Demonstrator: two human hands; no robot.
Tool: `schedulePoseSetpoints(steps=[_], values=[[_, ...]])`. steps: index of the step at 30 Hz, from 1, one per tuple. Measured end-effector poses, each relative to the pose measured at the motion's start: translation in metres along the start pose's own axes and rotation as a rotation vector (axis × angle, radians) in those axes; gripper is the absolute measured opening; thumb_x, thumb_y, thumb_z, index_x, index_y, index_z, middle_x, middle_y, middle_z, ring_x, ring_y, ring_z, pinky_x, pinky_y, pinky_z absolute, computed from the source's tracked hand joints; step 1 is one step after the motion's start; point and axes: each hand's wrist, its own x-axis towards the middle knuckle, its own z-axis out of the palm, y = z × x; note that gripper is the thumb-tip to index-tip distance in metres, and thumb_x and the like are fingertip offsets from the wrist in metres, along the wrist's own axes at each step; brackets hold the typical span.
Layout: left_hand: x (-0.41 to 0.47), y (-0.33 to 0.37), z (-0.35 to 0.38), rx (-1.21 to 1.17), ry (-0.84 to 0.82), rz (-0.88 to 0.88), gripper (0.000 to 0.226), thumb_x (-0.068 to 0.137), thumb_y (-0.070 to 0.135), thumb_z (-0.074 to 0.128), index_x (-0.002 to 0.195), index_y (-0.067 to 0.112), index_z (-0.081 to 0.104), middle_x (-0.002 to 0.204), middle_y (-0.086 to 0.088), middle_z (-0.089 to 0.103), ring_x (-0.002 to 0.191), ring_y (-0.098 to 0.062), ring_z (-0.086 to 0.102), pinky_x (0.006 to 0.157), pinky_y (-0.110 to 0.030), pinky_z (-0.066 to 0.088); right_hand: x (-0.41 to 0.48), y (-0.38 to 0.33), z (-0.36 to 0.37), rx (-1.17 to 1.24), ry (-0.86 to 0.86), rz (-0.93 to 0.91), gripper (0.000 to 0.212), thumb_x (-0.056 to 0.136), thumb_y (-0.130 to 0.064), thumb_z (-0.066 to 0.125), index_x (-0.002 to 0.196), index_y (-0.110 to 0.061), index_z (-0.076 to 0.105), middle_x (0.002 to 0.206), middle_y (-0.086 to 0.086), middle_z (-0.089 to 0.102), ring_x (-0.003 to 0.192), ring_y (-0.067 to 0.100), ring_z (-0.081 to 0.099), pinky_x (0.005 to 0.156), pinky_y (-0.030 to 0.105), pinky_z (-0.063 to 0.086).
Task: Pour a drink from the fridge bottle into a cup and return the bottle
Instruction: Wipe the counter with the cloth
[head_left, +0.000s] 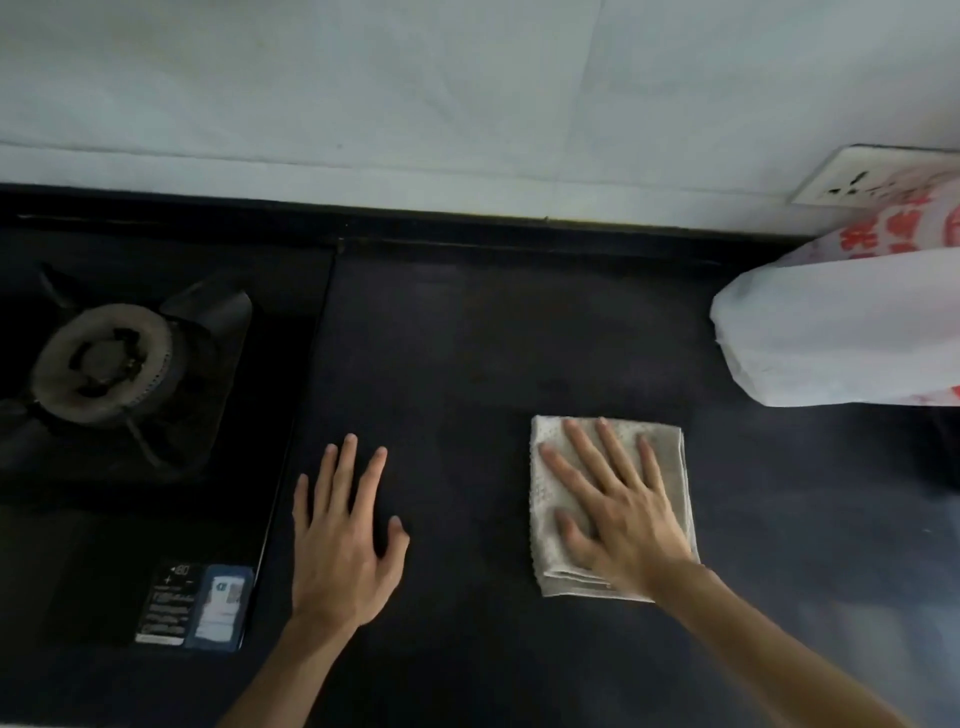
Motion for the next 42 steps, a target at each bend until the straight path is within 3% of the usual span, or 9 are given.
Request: schedulePoseSetpoints(steps=[2, 7, 15, 23, 29, 32, 34, 37, 42], values=[[0.000, 0.001, -0.001, 0.010, 0.002, 0.003, 0.072, 0.086, 0.044, 0.036, 0.153, 0.019, 0.035, 0.165, -0.008, 0.020, 0.154, -0.026, 0.012, 0.121, -0.056, 0.017, 0.029, 0.025, -0.007, 0.018, -0.026, 0.014, 0.071, 0.091, -0.057, 0.035, 0.156, -0.042, 0.009, 0.166, -0.007, 0.003, 0.153, 0.025, -0.003, 0.119, 0.061, 0.009], [0.000, 0.000, 0.000, 0.017, 0.021, 0.006, 0.071, 0.086, 0.045, 0.035, 0.152, 0.018, 0.037, 0.164, -0.008, 0.022, 0.153, -0.027, 0.014, 0.121, -0.056, 0.017, 0.123, 0.075, -0.024, 0.014, -0.037, 0.272, 0.069, 0.091, -0.058, 0.016, 0.155, -0.041, -0.004, 0.167, -0.003, -0.004, 0.152, 0.026, -0.011, 0.118, 0.063, 0.001], [0.001, 0.001, 0.001, 0.018, 0.038, 0.003, 0.073, 0.083, 0.043, 0.036, 0.151, 0.017, 0.038, 0.163, -0.010, 0.025, 0.152, -0.030, 0.018, 0.120, -0.057, 0.018, -0.020, 0.008, 0.000, 0.053, -0.015, 0.183, 0.072, 0.093, -0.056, 0.033, 0.156, -0.041, 0.002, 0.166, -0.006, -0.003, 0.152, 0.024, -0.012, 0.119, 0.059, 0.002], [0.001, 0.002, -0.002, 0.008, 0.030, 0.003, 0.072, 0.085, 0.045, 0.034, 0.152, 0.019, 0.036, 0.164, -0.010, 0.023, 0.153, -0.028, 0.015, 0.121, -0.057, 0.016, 0.106, 0.037, -0.018, 0.049, -0.017, 0.324, 0.072, 0.090, -0.056, 0.017, 0.157, -0.035, 0.005, 0.167, 0.001, 0.000, 0.152, 0.030, -0.006, 0.117, 0.066, 0.004], [-0.001, 0.003, -0.002, 0.004, 0.039, 0.001, 0.071, 0.086, 0.044, 0.034, 0.152, 0.019, 0.036, 0.164, -0.011, 0.024, 0.153, -0.029, 0.016, 0.121, -0.057, 0.017, -0.029, -0.062, 0.007, 0.088, -0.048, 0.072, 0.073, 0.093, -0.054, 0.031, 0.158, -0.033, 0.005, 0.167, 0.002, -0.004, 0.151, 0.033, -0.012, 0.117, 0.065, -0.002], [-0.001, 0.003, -0.003, 0.011, 0.040, 0.004, 0.071, 0.085, 0.044, 0.034, 0.152, 0.018, 0.036, 0.164, -0.011, 0.024, 0.153, -0.030, 0.016, 0.121, -0.057, 0.017, -0.027, -0.037, 0.011, 0.048, -0.035, -0.048, 0.073, 0.090, -0.057, 0.036, 0.157, -0.038, 0.013, 0.166, -0.001, 0.007, 0.153, 0.030, -0.001, 0.118, 0.064, 0.005], [-0.001, 0.002, -0.002, 0.005, 0.039, 0.011, 0.071, 0.086, 0.044, 0.034, 0.152, 0.018, 0.036, 0.164, -0.012, 0.024, 0.153, -0.030, 0.016, 0.121, -0.057, 0.017, -0.019, 0.007, 0.007, 0.020, -0.027, 0.078, 0.073, 0.087, -0.057, 0.036, 0.155, -0.041, 0.016, 0.166, -0.004, 0.011, 0.153, 0.028, 0.003, 0.115, 0.066, 0.014], [-0.001, 0.003, -0.002, 0.008, 0.043, 0.007, 0.071, 0.086, 0.044, 0.034, 0.152, 0.018, 0.035, 0.164, -0.012, 0.023, 0.153, -0.030, 0.015, 0.121, -0.057, 0.016, -0.061, 0.062, 0.003, 0.060, -0.013, 0.380, 0.071, 0.089, -0.056, 0.030, 0.155, -0.046, 0.005, 0.166, -0.009, 0.001, 0.153, 0.022, -0.004, 0.115, 0.067, 0.012], [-0.001, 0.005, -0.002, 0.038, 0.041, -0.004, 0.071, 0.086, 0.043, 0.035, 0.152, 0.017, 0.035, 0.164, -0.013, 0.023, 0.153, -0.031, 0.016, 0.121, -0.057, 0.017, -0.097, 0.016, 0.008, 0.058, -0.042, 0.524, 0.075, 0.090, -0.055, 0.026, 0.158, -0.034, 0.001, 0.167, 0.000, -0.005, 0.152, 0.028, -0.013, 0.114, 0.070, 0.004]])
